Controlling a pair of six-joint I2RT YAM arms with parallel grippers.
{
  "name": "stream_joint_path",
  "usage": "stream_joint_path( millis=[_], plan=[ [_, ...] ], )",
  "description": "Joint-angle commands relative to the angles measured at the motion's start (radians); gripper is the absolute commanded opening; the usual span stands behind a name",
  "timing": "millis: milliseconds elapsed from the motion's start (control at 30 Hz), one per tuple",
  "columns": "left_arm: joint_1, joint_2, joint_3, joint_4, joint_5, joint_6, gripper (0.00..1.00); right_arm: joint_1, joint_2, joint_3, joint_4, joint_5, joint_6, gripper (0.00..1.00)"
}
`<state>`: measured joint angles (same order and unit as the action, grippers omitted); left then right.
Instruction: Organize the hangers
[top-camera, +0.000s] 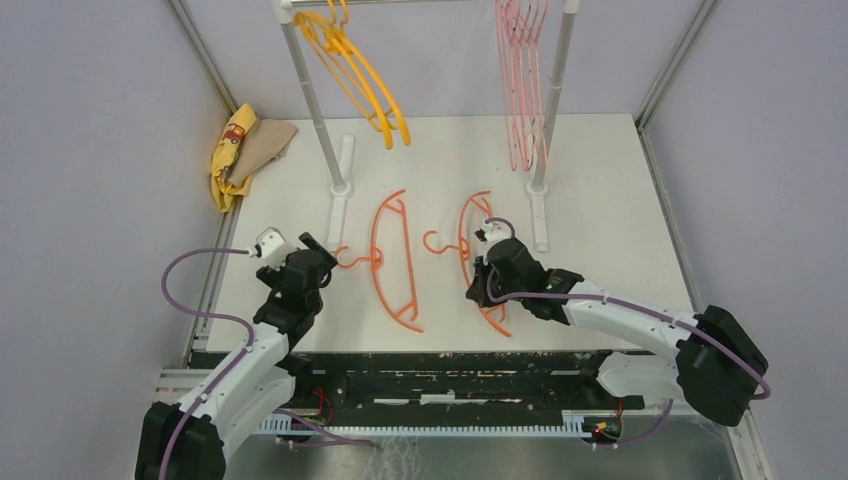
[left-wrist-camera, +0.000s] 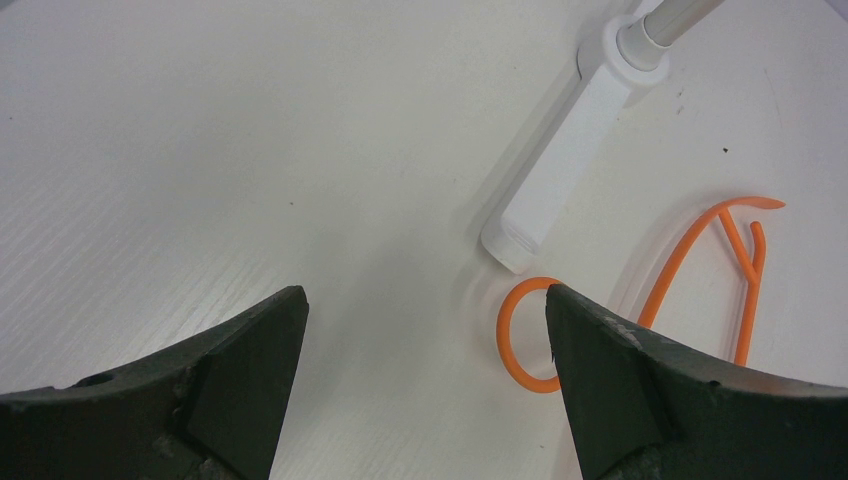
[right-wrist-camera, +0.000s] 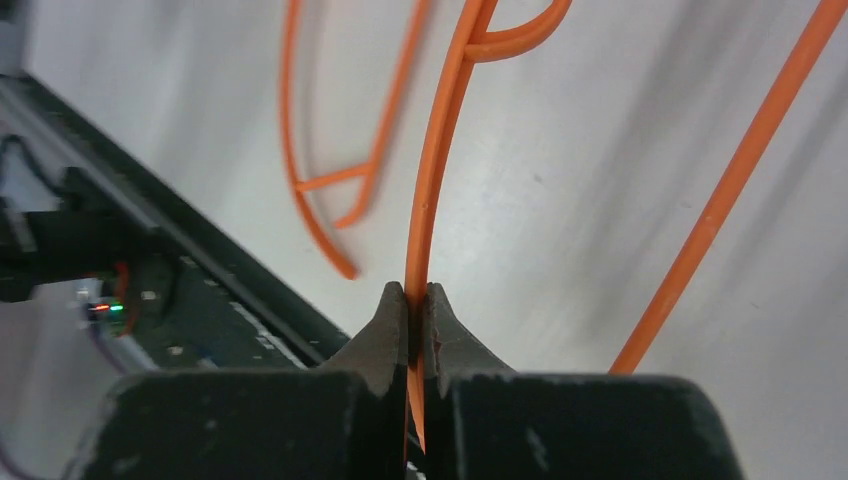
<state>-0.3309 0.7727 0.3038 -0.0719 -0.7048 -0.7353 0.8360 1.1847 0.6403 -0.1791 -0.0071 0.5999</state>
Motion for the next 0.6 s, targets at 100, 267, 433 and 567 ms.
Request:
stream_joint_path(
  millis=[100, 267, 433, 567],
  plan=[
    [0.006, -0.043, 0.007, 0.024, -0.026, 0.042, 0.95, -0.001, -0.083, 0.144, 0.202, -0.258, 0.144, 0.01],
    [0.006, -0.061, 0.009, 0.018, -0.027, 0.042, 0.95, -0.001, -0.088, 0.19, 0.256, -0.324, 0.201, 0.0],
    [0.006, -0.07, 0.013, 0.008, -0.026, 0.04, 0.95, -0.002, -0.121, 0.265, 0.23, -0.328, 0.21, 0.01],
    [0.006, -0.083, 0.017, 0.005, -0.024, 0.04, 0.95, -0.003, -0.143, 0.351, 0.166, -0.321, 0.193, 0.01]
  ],
)
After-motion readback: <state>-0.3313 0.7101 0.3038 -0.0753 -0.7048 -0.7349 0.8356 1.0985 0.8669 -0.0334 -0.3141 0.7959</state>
